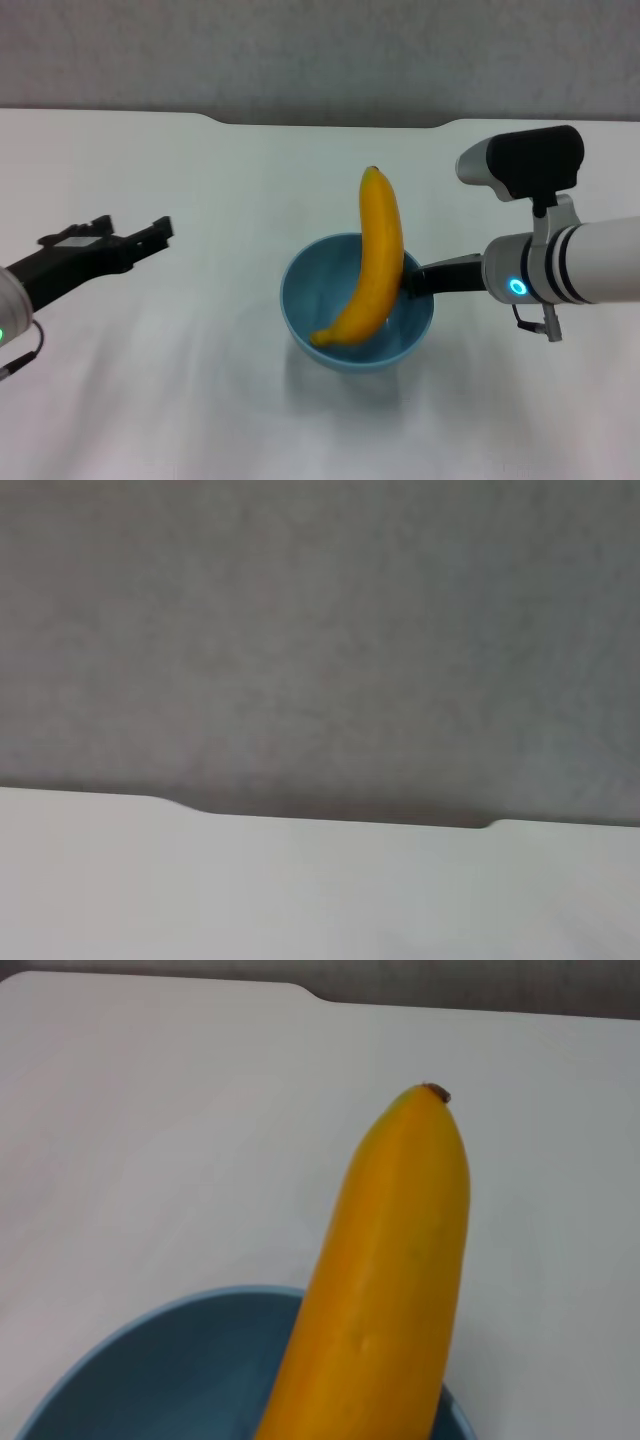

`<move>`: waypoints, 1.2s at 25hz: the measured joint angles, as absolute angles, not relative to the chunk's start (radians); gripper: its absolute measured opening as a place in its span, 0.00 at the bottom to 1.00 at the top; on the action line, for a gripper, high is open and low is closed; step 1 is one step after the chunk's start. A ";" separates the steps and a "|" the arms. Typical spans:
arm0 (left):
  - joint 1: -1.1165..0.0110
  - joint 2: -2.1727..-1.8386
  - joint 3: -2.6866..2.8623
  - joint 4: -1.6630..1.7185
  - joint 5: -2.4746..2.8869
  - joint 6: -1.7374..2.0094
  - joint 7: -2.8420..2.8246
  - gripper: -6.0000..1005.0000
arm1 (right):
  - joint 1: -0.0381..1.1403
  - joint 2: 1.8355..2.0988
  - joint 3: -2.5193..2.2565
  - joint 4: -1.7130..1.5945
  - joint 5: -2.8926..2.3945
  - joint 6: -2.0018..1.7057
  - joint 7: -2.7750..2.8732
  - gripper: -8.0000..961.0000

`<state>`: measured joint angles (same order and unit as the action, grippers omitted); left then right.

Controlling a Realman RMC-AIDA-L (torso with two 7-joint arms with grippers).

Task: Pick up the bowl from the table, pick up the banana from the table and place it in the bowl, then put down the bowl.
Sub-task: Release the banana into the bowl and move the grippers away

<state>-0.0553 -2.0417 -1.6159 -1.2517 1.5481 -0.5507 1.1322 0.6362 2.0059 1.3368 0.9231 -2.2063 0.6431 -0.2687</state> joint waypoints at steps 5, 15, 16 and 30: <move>-0.045 -2.041 -1.622 -1.242 1.548 -0.517 1.170 0.90 | 0.722 2.007 1.348 0.817 -2.161 0.647 -0.289 0.06; -0.047 -2.044 -1.606 -1.238 1.547 -0.473 1.212 0.90 | 0.854 2.008 1.383 0.546 -1.896 0.607 -0.535 0.06; -0.050 -2.044 -1.602 -1.235 1.543 -0.472 1.215 0.90 | 0.855 2.008 1.384 0.539 -1.884 0.603 -0.544 0.06; -0.064 -2.044 -1.582 -1.167 1.411 -0.459 1.334 0.90 | 0.834 2.009 1.382 0.472 -1.870 0.562 -0.568 0.06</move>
